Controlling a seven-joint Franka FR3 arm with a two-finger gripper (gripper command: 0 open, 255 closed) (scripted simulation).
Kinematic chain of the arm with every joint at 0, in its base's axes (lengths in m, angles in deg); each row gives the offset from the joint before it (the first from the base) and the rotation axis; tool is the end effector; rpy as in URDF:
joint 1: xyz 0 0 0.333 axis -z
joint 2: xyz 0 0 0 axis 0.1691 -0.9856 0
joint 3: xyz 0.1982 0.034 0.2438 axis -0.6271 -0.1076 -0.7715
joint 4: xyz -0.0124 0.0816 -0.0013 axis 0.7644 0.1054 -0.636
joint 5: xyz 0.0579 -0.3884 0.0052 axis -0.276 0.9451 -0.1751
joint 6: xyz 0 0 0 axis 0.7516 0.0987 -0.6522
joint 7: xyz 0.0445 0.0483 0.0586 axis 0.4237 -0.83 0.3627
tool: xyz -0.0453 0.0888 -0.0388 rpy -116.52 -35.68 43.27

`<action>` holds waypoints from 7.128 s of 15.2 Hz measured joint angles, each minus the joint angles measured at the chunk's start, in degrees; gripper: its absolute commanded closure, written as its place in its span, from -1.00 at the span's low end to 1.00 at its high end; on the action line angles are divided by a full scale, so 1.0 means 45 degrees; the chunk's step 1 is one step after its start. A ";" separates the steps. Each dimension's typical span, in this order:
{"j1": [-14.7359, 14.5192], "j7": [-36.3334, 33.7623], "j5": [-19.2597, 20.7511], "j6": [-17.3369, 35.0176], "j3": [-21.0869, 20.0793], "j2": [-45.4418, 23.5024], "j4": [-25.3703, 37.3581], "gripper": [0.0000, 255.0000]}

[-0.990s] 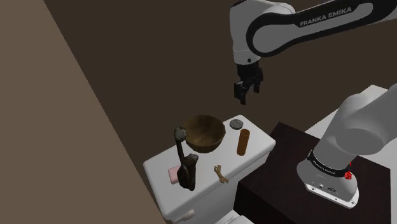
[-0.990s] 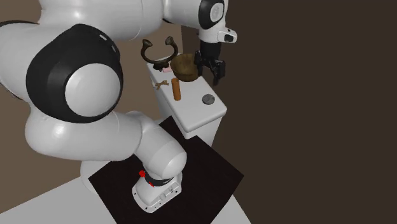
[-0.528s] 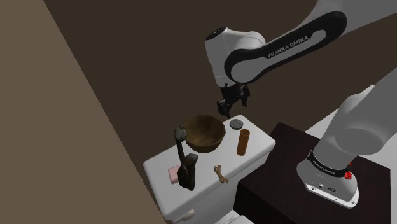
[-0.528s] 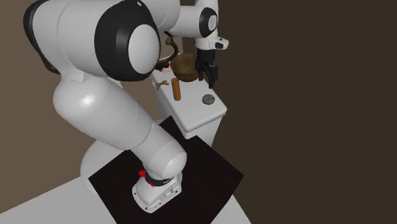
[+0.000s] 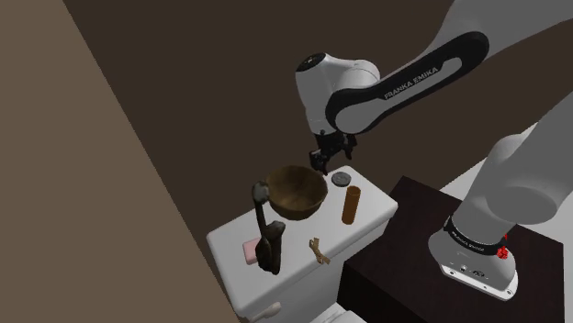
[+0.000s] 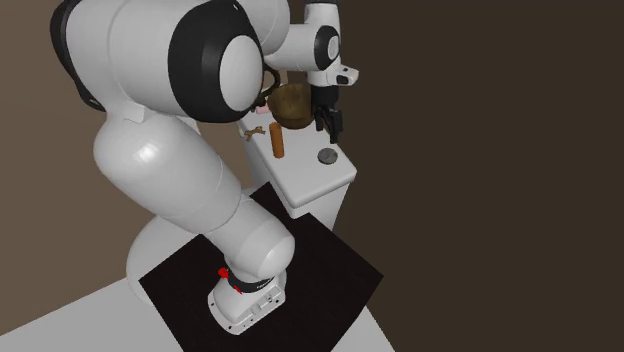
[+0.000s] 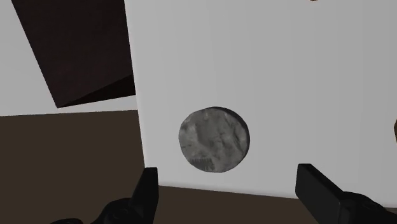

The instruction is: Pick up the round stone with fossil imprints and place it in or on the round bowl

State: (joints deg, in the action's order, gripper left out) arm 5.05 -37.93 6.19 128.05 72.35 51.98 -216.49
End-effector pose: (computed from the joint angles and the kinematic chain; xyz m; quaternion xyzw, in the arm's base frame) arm 0.4084 0.1465 0.3740 0.9726 -0.1799 -0.0537 0.1368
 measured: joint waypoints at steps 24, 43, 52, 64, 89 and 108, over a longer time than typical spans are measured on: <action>-0.0600 0.0630 -0.1583 0.3849 0.1135 0.2510 -0.3800 -1.00; -0.0488 0.0614 -0.1504 0.5620 0.1145 0.1819 -0.4570 1.00; -0.0544 0.0739 -0.1598 0.4772 0.1227 0.2350 -0.4287 1.00; -0.0665 0.1046 -0.1766 0.2180 0.1463 0.3855 -0.3185 1.00; 0.0097 0.0064 0.2006 0.3744 0.0053 0.0444 -0.1559 -1.00; 0.0011 0.0097 0.1564 0.3895 0.0101 0.0192 -0.2154 -1.00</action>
State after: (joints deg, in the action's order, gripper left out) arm 5.10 -37.50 13.23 145.58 72.81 52.85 -226.18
